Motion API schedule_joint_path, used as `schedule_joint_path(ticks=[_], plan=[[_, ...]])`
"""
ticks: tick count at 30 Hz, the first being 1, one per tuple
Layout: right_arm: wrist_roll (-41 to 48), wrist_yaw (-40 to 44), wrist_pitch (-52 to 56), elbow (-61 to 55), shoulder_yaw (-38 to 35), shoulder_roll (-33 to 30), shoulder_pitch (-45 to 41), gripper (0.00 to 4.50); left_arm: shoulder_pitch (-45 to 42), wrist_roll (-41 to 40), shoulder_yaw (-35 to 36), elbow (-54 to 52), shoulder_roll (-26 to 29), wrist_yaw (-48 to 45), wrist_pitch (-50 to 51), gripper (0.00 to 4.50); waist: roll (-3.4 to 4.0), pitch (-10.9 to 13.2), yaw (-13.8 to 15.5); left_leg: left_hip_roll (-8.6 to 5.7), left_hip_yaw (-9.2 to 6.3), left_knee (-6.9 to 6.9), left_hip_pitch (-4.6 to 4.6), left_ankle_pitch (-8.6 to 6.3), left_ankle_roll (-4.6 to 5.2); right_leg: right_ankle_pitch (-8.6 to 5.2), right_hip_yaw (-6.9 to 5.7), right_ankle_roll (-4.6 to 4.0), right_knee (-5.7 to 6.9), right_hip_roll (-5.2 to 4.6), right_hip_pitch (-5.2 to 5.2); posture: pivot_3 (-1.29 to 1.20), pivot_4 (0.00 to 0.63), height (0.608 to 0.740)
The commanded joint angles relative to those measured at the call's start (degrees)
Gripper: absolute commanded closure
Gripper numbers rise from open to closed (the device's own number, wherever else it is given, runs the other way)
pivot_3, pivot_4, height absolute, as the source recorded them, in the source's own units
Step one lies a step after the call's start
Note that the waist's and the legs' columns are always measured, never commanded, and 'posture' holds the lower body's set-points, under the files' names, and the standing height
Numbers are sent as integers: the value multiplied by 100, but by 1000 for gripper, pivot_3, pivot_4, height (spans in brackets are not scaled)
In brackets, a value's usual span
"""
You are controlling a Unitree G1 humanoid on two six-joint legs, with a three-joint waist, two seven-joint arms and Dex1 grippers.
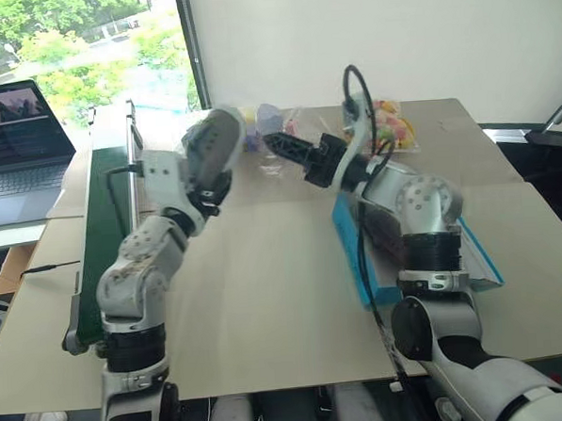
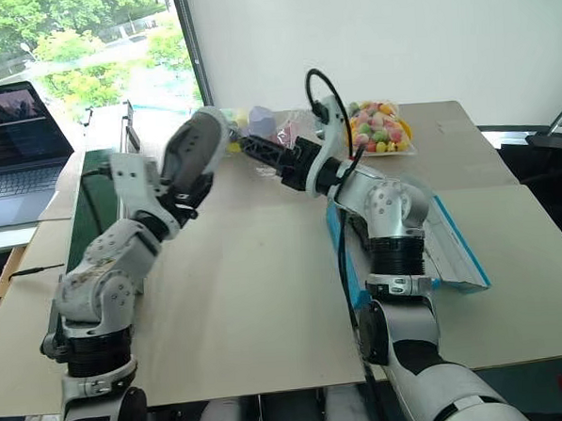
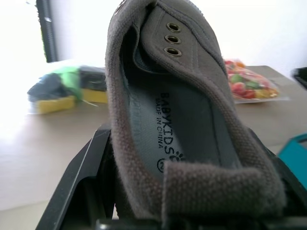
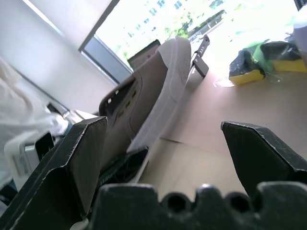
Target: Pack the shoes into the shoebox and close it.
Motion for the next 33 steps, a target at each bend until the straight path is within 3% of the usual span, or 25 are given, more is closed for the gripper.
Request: schedule_joint_path(ticks=[1,11,14,19,20,21,26,30,33], plan=[[310,-241,96,-156,-155,45,-197,0,-255,-189,-215,-472,-204,76,149,1905,0,0,-11,0,0,1,2,0,-1,0,1,0,2,2,0,0,150,738],[393,-513,-76,-44,-191,-6,-168,0,-268,-361,-632,-798,-563,109,595,1905,0,0,-9,-4,-23,6,34,-23,-39,2,5,1,3,-1,33,0,150,738],[386,-545,-146,-4,-209,-13,-165,606,-219,-357,-653,-841,-535,108,657,1905,0,0,-13,-4,-24,6,35,-22,-37,2,6,1,1,0,36,0,150,738],[392,-540,-252,1,-218,-52,-184,2326,-141,-390,-655,-883,-458,73,767,1905,0,0,-11,-4,-25,6,33,-19,-33,1,6,1,-1,0,35,0,150,738],[386,-540,-271,11,-218,-57,-190,2326,-145,-399,-642,-870,-453,69,777,1905,0,0,-9,-4,-25,6,34,-19,-33,1,6,1,-1,0,35,0,150,738],[382,-536,-288,19,-218,-70,-201,2964,-165,-435,-628,-854,-407,23,832,1905,0,0,-7,-5,-25,6,33,-20,-33,1,6,1,-1,0,35,0,150,738],[376,-559,-357,27,-221,-139,-255,4039,-241,-690,-523,-870,-53,-268,1167,1905,1,1,-12,-4,-29,6,35,-22,-36,1,5,1,-1,1,36,0,150,738],[284,-569,-437,-4,-145,-249,-264,4106,-278,-991,-491,-888,451,-768,1433,157,3,2,-10,-4,-30,6,34,-22,-37,1,4,1,-1,1,35,0,150,738],[204,-545,-533,6,-55,-413,-368,4120,-392,-1190,-590,-919,1100,-1363,1648,0,4,2,-10,-5,-29,6,32,-22,-37,0,4,1,-5,0,35,0,150,738]])
